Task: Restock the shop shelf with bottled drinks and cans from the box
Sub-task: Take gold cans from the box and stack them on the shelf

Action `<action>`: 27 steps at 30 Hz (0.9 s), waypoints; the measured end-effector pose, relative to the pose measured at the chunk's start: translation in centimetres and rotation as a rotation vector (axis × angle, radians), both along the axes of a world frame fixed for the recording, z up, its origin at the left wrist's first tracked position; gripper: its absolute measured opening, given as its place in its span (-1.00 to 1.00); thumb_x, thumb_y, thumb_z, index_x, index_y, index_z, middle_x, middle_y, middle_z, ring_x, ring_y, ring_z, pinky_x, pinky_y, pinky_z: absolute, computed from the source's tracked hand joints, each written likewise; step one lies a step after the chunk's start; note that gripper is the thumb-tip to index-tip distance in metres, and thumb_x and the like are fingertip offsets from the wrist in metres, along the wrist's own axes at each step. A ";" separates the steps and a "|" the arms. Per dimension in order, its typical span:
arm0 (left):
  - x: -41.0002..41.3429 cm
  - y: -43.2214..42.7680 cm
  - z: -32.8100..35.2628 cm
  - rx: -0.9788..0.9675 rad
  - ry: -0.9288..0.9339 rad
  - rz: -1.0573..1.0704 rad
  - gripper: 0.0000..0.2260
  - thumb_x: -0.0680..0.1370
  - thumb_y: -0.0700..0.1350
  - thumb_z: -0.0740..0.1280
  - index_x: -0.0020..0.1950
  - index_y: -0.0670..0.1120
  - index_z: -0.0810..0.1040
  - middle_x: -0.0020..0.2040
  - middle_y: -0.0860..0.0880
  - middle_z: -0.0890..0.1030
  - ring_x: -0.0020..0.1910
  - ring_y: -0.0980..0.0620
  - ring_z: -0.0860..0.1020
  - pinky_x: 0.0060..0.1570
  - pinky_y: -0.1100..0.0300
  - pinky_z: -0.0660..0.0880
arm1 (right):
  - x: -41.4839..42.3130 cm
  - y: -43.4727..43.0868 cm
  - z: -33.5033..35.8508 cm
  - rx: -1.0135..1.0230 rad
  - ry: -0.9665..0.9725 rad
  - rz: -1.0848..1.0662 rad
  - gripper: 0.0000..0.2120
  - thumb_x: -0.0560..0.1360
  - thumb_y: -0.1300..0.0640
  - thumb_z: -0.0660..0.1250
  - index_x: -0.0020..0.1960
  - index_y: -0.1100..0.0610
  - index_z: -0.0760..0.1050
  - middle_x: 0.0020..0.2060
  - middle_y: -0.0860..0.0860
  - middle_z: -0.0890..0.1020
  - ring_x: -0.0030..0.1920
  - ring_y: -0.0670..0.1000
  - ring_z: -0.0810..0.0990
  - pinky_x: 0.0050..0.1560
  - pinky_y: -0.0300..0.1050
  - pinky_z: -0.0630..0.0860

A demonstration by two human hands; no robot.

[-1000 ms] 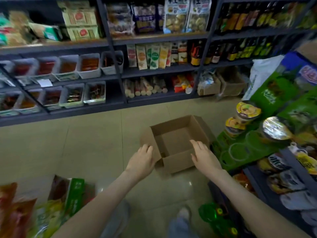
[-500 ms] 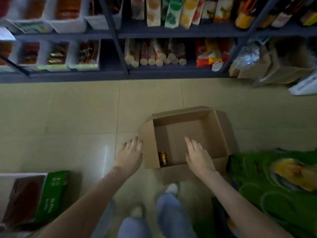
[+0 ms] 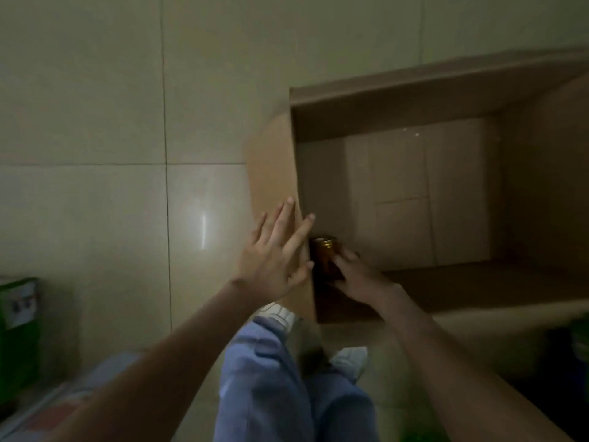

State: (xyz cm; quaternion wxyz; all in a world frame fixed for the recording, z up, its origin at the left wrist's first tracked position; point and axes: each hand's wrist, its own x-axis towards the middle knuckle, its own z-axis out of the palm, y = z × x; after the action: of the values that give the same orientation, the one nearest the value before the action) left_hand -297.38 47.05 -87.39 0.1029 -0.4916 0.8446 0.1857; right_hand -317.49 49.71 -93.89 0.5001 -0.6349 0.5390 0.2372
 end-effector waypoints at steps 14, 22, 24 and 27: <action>-0.5 -5.1 -2.9 -0.146 0.191 -0.110 -0.51 0.57 0.12 0.14 0.27 -0.23 0.52 0.42 -0.29 0.36 0.48 -0.24 0.17 0.48 -0.11 0.03 | 0.8 -1.8 -6.0 0.108 0.006 -0.480 -0.20 0.55 -0.12 0.24 0.55 -0.12 -0.26 0.51 0.11 0.12 0.41 0.20 0.28 0.36 0.02 0.31; -0.5 -5.1 -2.3 -0.115 0.119 -0.142 -0.55 0.58 0.10 0.13 0.16 -0.23 0.57 0.40 -0.29 0.39 0.46 -0.27 0.22 0.44 -0.13 0.12 | 2.4 -0.4 -3.7 -0.019 0.020 -0.501 -0.33 0.50 0.09 0.35 0.49 -0.04 0.08 0.37 0.18 0.23 0.29 0.25 0.38 0.26 0.09 0.40; -0.7 -5.0 -0.4 -0.049 0.043 -0.136 -0.52 0.59 0.12 0.08 0.22 -0.20 0.55 0.44 -0.29 0.33 0.47 -0.26 0.22 0.43 -0.14 0.11 | 1.9 -1.6 -0.1 -0.121 0.062 -0.484 -0.36 0.49 0.10 0.37 0.46 -0.08 0.14 0.36 0.15 0.21 0.30 0.24 0.33 0.25 0.07 0.35; -1.4 -5.3 4.9 0.044 0.006 -0.028 -0.49 0.59 0.11 0.08 0.39 -0.19 0.41 0.50 -0.28 0.23 0.50 -0.23 0.18 0.44 -0.08 0.04 | 0.9 -4.4 8.1 -0.288 0.071 -0.510 -0.38 0.46 0.11 0.40 0.41 -0.13 0.19 0.33 0.12 0.23 0.29 0.20 0.31 0.22 0.04 0.36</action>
State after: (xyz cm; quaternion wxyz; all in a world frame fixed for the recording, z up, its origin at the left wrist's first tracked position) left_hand -298.77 41.77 -82.45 0.1136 -0.4766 0.8476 0.2040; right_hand -316.60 45.27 -85.82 0.4292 -0.5347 0.7264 0.0470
